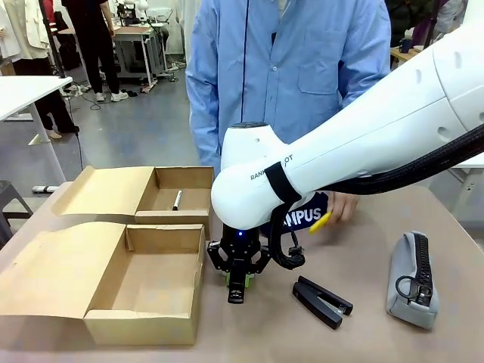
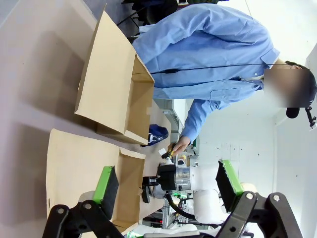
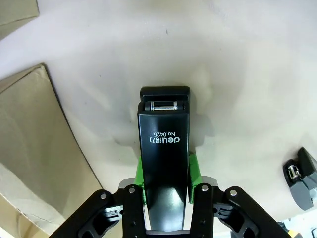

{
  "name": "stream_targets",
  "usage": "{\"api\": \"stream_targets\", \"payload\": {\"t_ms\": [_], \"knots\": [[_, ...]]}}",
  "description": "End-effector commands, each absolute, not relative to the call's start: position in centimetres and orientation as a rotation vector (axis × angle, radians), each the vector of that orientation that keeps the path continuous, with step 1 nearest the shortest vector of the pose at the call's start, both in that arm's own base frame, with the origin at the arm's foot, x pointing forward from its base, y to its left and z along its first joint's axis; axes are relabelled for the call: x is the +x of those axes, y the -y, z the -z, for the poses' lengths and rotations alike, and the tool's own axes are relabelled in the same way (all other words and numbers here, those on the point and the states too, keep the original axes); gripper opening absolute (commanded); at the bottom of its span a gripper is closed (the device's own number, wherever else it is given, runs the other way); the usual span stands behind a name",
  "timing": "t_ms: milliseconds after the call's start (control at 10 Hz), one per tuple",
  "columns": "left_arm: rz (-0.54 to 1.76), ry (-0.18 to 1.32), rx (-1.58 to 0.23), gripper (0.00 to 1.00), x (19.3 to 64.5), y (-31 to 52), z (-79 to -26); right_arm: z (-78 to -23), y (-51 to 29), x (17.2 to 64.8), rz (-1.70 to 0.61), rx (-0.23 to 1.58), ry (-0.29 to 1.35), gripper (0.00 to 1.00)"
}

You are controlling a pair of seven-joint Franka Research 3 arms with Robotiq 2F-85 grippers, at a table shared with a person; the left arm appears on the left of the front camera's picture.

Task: Place items inside the box.
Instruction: Pick up a Pencil pouch or Stapler and place it inside the Mailer Box closest to the robot.

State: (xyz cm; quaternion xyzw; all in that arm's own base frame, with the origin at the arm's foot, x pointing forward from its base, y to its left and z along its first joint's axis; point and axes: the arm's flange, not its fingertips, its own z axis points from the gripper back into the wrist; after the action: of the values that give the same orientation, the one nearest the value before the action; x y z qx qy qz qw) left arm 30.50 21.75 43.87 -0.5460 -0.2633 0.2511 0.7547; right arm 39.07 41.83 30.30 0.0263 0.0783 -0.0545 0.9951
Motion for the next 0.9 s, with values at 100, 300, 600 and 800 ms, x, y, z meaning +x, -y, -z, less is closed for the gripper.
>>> {"api": "stream_targets", "payload": {"t_ms": [100,300,600,800], "knots": [[-0.528,0.591,-1.199,1.00,30.39,-21.80,-43.83,-30.69,-42.25,39.42,0.086,0.038,-0.157,0.00],[-0.528,0.591,-1.199,1.00,30.39,-21.80,-43.83,-30.72,-42.25,39.37,0.088,0.029,-0.153,0.00],[-0.528,0.591,-1.199,1.00,30.39,-21.80,-43.83,-30.77,-42.26,39.40,0.094,0.029,-0.155,0.00],[-0.528,0.591,-1.199,1.00,30.39,-21.80,-43.83,-30.75,-42.26,39.29,0.092,0.029,-0.154,0.00]]}}
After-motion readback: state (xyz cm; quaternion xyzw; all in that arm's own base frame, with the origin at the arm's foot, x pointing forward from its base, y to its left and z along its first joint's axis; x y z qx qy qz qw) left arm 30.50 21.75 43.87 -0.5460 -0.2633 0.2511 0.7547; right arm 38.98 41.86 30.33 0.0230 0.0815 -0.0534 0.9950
